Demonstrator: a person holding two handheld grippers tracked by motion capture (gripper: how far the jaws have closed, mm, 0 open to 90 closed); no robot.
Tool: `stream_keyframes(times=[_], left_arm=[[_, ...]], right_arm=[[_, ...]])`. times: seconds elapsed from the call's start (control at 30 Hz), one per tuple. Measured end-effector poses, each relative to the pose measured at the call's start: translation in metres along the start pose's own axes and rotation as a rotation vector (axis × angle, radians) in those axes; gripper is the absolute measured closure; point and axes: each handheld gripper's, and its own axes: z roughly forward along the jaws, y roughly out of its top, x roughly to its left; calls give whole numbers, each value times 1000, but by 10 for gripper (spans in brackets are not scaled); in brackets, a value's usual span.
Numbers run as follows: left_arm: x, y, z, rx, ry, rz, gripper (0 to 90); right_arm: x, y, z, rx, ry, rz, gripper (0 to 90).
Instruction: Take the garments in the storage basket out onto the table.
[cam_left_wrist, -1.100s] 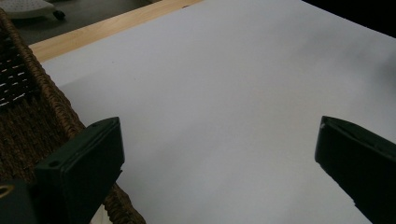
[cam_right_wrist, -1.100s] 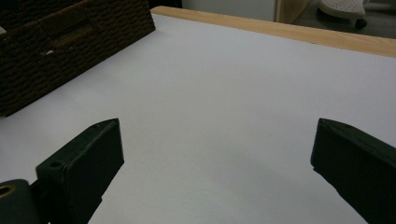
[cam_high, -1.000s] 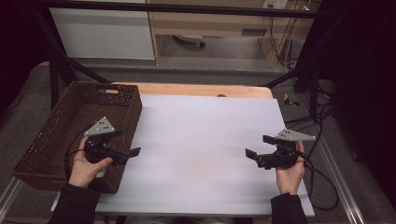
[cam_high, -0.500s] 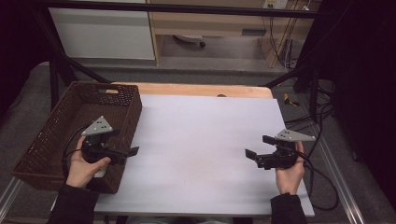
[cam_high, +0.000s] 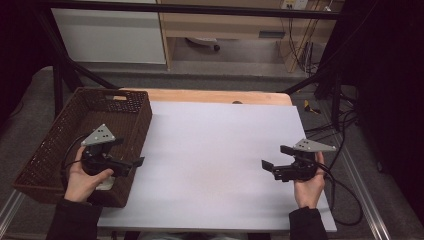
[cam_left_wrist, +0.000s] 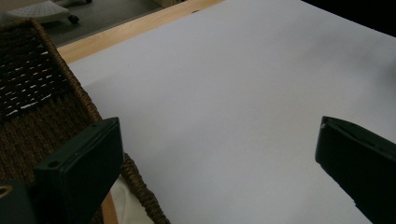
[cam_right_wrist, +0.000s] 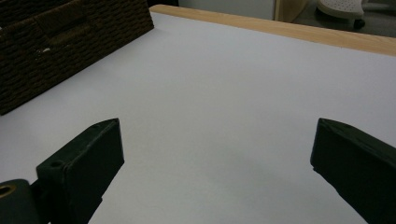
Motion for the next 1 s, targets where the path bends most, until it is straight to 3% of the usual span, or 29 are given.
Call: stream_keyframes(times=[0.33, 1.0], left_arm=[[5, 0, -9, -3, 20, -12, 9], [29, -12, -41, -16, 85, -57, 8]], right_arm=[[0, 0, -1, -3, -2, 7, 29], [0, 0, 0, 4, -7, 3, 30]])
